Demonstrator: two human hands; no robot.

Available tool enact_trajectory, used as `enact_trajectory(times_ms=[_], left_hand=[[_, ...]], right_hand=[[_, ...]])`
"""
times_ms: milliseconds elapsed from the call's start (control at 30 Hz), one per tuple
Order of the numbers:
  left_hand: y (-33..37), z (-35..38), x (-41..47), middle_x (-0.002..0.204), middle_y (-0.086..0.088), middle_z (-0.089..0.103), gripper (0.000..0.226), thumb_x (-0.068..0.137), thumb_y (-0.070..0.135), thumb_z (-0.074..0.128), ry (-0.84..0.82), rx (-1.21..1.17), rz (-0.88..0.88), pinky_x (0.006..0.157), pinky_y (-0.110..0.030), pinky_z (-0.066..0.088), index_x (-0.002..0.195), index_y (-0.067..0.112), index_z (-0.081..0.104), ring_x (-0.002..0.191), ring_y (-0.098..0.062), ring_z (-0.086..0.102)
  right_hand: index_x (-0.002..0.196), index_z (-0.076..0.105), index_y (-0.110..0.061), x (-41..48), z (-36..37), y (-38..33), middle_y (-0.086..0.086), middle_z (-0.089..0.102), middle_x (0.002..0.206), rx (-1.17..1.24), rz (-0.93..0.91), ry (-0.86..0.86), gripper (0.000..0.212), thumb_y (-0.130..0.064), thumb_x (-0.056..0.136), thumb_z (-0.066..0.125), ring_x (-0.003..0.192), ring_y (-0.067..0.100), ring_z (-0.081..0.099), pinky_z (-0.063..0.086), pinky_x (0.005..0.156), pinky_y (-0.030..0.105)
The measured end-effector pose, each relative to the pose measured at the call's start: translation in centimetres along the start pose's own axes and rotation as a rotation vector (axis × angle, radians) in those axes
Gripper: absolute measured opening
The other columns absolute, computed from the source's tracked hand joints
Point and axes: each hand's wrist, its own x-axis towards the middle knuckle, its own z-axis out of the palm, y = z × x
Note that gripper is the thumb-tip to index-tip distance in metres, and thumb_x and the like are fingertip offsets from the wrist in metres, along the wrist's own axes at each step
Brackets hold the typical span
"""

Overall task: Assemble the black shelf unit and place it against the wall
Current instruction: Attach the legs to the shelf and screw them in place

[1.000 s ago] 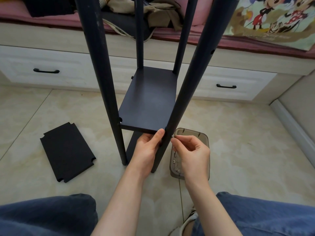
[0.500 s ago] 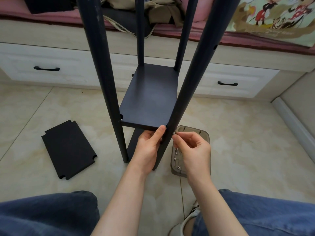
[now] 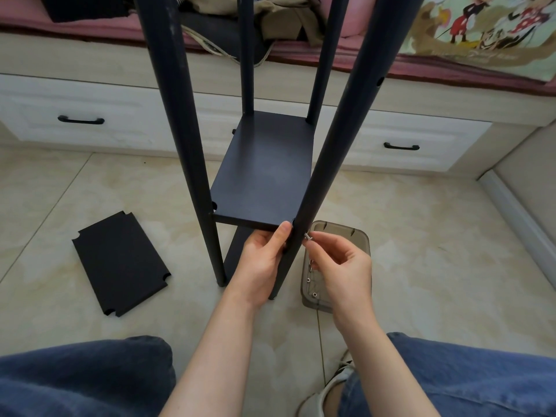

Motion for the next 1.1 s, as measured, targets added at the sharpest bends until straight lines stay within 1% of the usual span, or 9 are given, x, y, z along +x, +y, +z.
enact_trajectory(times_ms=[167,267,400,533,600,767,867,1033,1100], left_hand=[[0.02,-0.09,0.09,0.108,-0.004,0.077,0.019,0.09,0.035,0.063,0.006,-0.007,-0.008,0.079,-0.018,0.055,0.098,0.033,0.08,0.106,-0.018,0.072],[-0.01,-0.13,0.13,0.106,-0.002,0.077,0.019,0.09,0.035,0.063,0.01,-0.006,-0.007,0.078,-0.017,0.055,0.097,0.033,0.08,0.104,-0.016,0.072],[-0.21,-0.25,0.2,0.113,-0.006,0.076,0.022,0.089,0.035,0.065,0.027,-0.022,-0.002,0.081,-0.018,0.055,0.105,0.026,0.077,0.11,-0.02,0.071],[-0.34,-0.32,0.3,0.114,-0.005,0.075,0.02,0.088,0.038,0.066,0.02,-0.008,-0.004,0.082,-0.019,0.055,0.101,0.032,0.079,0.111,-0.02,0.07],[-0.39,-0.36,0.37,0.114,-0.006,0.075,0.021,0.088,0.039,0.066,0.025,-0.008,-0.007,0.082,-0.019,0.055,0.103,0.031,0.079,0.112,-0.021,0.07],[-0.47,-0.38,0.42,0.114,-0.005,0.075,0.02,0.088,0.04,0.067,0.031,-0.003,-0.014,0.082,-0.019,0.055,0.102,0.033,0.079,0.112,-0.02,0.07],[-0.4,-0.3,0.43,0.114,-0.006,0.075,0.022,0.087,0.038,0.068,0.038,-0.022,-0.019,0.081,-0.018,0.055,0.103,0.029,0.078,0.11,-0.02,0.071],[-0.21,-0.09,0.35,0.109,-0.003,0.077,0.018,0.087,0.038,0.066,0.031,-0.013,-0.018,0.079,-0.018,0.055,0.097,0.035,0.08,0.107,-0.018,0.072],[-0.18,-0.08,0.35,0.109,-0.003,0.077,0.018,0.087,0.038,0.066,0.038,-0.003,-0.024,0.079,-0.017,0.055,0.097,0.034,0.08,0.107,-0.018,0.072]], right_hand=[[0.09,0.078,-0.024,0.13,-0.09,0.06,-0.005,0.076,0.081,-0.003,-0.008,0.006,0.011,-0.015,0.085,0.076,0.072,0.005,0.069,0.053,0.064,0.018],[0.09,0.077,-0.024,0.15,0.01,0.1,-0.005,0.076,0.081,-0.021,-0.024,0.001,0.011,-0.014,0.085,0.076,0.074,0.007,0.07,0.053,0.065,0.018],[0.091,0.076,-0.026,0.14,0.04,0.01,-0.01,0.076,0.083,-0.058,-0.061,-0.006,0.013,-0.014,0.087,0.075,0.08,0.005,0.071,0.053,0.067,0.015],[0.091,0.076,-0.025,0.23,0.03,-0.04,-0.009,0.076,0.083,-0.062,-0.058,-0.002,0.013,-0.013,0.087,0.075,0.08,0.005,0.071,0.054,0.068,0.016],[0.091,0.076,-0.025,0.27,0.04,0.02,-0.009,0.076,0.084,-0.062,-0.056,0.005,0.013,-0.014,0.086,0.076,0.08,0.006,0.071,0.053,0.067,0.016],[0.085,0.072,-0.027,0.29,0.09,0.23,-0.008,0.075,0.082,-0.084,-0.081,0.044,0.012,-0.016,0.084,0.078,0.08,0.008,0.071,0.055,0.071,0.023],[0.084,0.072,-0.027,0.36,0.07,0.19,-0.007,0.074,0.081,-0.095,-0.099,0.038,0.013,-0.015,0.084,0.078,0.08,0.009,0.071,0.057,0.075,0.029],[0.085,0.073,-0.027,0.33,0.07,0.05,-0.009,0.074,0.082,-0.138,-0.123,0.035,0.013,-0.015,0.085,0.077,0.082,0.008,0.071,0.059,0.078,0.032],[0.084,0.073,-0.026,0.35,0.04,0.02,-0.009,0.074,0.081,-0.146,-0.132,0.04,0.013,-0.014,0.084,0.077,0.082,0.009,0.071,0.059,0.078,0.033]])
